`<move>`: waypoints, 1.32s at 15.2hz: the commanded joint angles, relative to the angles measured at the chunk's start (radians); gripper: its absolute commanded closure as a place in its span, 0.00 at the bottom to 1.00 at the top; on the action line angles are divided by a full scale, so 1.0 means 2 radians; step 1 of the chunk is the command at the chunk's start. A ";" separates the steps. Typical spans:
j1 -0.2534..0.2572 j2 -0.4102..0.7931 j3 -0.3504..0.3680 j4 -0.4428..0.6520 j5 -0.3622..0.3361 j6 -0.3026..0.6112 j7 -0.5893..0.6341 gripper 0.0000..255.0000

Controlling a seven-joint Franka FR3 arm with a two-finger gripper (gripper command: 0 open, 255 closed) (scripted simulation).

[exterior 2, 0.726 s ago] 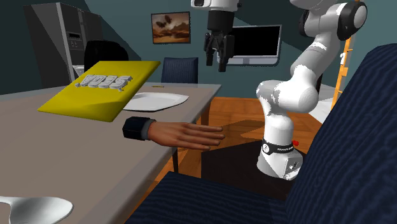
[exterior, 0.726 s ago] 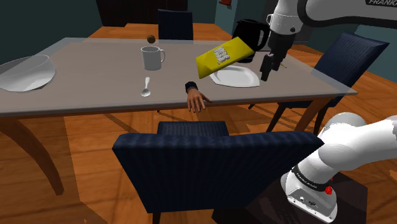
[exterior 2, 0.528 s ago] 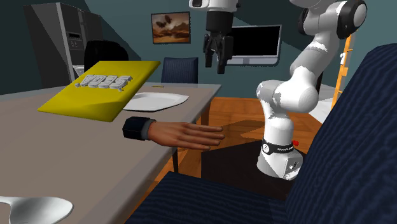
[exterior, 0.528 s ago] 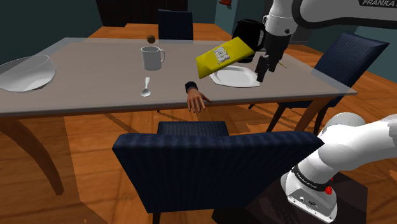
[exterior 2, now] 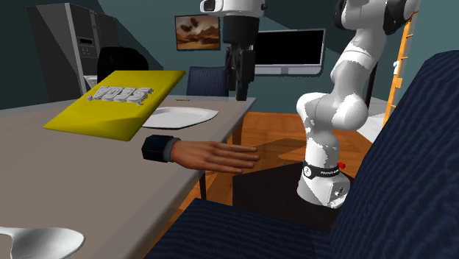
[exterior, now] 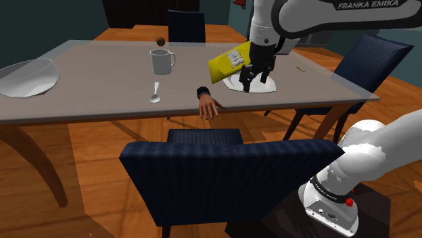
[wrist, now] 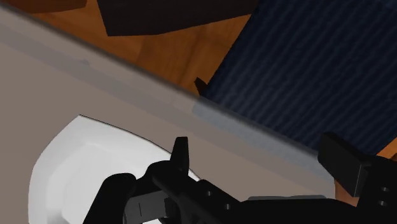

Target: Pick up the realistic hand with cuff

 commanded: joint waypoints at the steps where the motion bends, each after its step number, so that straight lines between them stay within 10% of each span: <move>1: -0.004 0.037 0.015 0.024 0.005 0.013 0.031 0.00; 13: -0.010 0.265 0.086 0.205 -0.027 0.056 0.217 0.00; 20: -0.008 0.271 0.085 0.170 -0.030 0.095 0.222 0.00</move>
